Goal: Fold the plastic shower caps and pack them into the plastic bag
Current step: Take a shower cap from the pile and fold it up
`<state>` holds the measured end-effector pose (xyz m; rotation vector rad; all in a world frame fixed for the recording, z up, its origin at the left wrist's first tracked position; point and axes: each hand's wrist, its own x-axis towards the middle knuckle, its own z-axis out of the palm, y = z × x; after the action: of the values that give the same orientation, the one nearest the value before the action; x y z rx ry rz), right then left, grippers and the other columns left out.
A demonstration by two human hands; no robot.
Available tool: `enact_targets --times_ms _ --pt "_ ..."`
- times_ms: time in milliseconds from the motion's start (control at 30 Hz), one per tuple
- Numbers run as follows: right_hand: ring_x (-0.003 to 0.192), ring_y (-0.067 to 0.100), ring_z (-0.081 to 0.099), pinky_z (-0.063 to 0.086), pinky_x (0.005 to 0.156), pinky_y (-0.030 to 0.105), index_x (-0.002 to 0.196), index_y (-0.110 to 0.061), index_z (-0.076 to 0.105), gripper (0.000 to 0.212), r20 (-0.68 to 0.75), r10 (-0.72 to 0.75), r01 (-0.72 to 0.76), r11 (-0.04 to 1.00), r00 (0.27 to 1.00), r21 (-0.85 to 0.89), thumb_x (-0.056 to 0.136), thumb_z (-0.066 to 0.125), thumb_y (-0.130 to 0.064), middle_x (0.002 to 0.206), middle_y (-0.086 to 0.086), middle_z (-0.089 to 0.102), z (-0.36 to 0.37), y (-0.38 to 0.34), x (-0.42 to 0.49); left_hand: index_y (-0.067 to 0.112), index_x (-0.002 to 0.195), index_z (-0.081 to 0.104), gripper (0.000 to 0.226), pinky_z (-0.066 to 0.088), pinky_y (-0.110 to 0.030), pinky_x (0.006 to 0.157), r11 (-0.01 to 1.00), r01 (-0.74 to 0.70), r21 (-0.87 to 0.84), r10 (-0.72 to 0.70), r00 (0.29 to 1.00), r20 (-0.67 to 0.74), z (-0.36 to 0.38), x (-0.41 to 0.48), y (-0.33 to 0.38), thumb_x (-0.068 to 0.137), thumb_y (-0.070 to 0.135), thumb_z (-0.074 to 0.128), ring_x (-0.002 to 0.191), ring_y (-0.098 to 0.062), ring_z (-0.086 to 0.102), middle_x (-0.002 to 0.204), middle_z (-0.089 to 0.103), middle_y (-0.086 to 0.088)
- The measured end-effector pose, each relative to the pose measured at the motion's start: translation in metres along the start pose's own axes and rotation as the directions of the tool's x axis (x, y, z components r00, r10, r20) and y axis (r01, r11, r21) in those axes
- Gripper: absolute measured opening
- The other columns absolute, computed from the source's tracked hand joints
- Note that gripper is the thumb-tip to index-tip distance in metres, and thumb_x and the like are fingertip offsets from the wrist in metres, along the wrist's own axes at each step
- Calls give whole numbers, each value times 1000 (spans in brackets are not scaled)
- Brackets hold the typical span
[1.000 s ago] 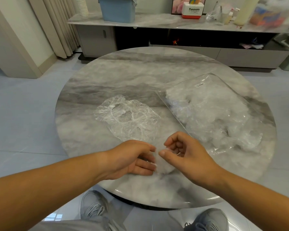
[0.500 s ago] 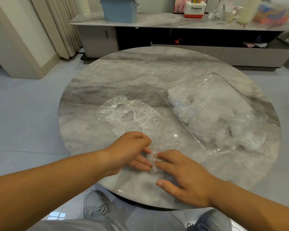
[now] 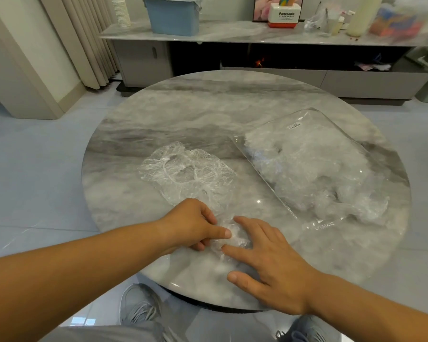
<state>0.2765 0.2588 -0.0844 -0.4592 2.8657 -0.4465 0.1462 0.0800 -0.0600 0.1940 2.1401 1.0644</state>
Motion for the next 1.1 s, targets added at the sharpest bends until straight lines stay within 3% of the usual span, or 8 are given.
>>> enact_targets --times_ms 233,333,467,600,767,900,1000,1100 --pt "151 5 -15 -4 118 23 149 -53 34 57 -15 -15 17 993 1000 113 96 31 -73 167 -9 -14 -1 2 -8 16 68 58 32 54 -25 56 997 -16 80 11 998 59 6 3 5 78 23 87 47 -8 55 49 56 6" --pt "152 -1 -2 12 120 23 143 -56 43 54 -125 52 -2 929 991 370 92 44 -72 166 -18 0 -7 1 -13 16 67 56 32 58 -37 70 997 -39 -69 42 998 45 3 2 12 81 17 84 57 -16 61 57 57 1" --pt "132 -15 41 39 114 25 120 -59 63 34 -156 421 -106 535 894 838 88 58 -69 148 -26 45 -36 -10 -15 11 76 56 25 60 -39 75 911 -94 -401 106 994 6 5 -3 33 86 14 79 61 -18 62 64 60 -5" --pt "114 3 65 51 106 42 109 -39 78 37 -99 496 13 173 863 985 79 60 -53 117 -17 72 -60 -8 -19 13 75 55 24 60 -32 73 844 -163 -511 180 984 -16 20 -14 56 88 15 75 58 -10 62 66 62 -1" --pt "105 11 70 57 91 34 103 -30 80 40 -288 559 83 362 777 928 86 48 -48 106 -11 76 -81 2 -40 6 96 65 22 58 -28 74 843 -180 -507 233 972 41 45 -20 82 92 27 71 76 -14 71 87 74 -6" --pt "80 15 70 58 71 26 81 -24 79 51 -488 698 134 498 524 857 100 42 -53 91 0 77 -96 39 -68 16 102 73 32 51 -25 91 907 -346 -240 364 931 32 63 -18 100 98 42 57 103 -2 67 105 74 10" --pt "71 17 64 56 65 38 68 -23 75 59 -530 785 131 518 322 846 100 33 -49 80 0 73 -106 78 -91 40 121 67 32 28 -19 109 841 -526 124 513 849 123 76 -19 105 101 52 45 136 13 33 150 39 26" --pt "70 21 64 57 69 44 68 -20 73 69 -463 850 -29 485 252 874 102 26 -56 78 0 71 -103 109 -108 42 146 47 50 0 -23 120 663 -642 385 579 765 281 91 -17 108 101 60 32 147 10 -16 165 -10 24"
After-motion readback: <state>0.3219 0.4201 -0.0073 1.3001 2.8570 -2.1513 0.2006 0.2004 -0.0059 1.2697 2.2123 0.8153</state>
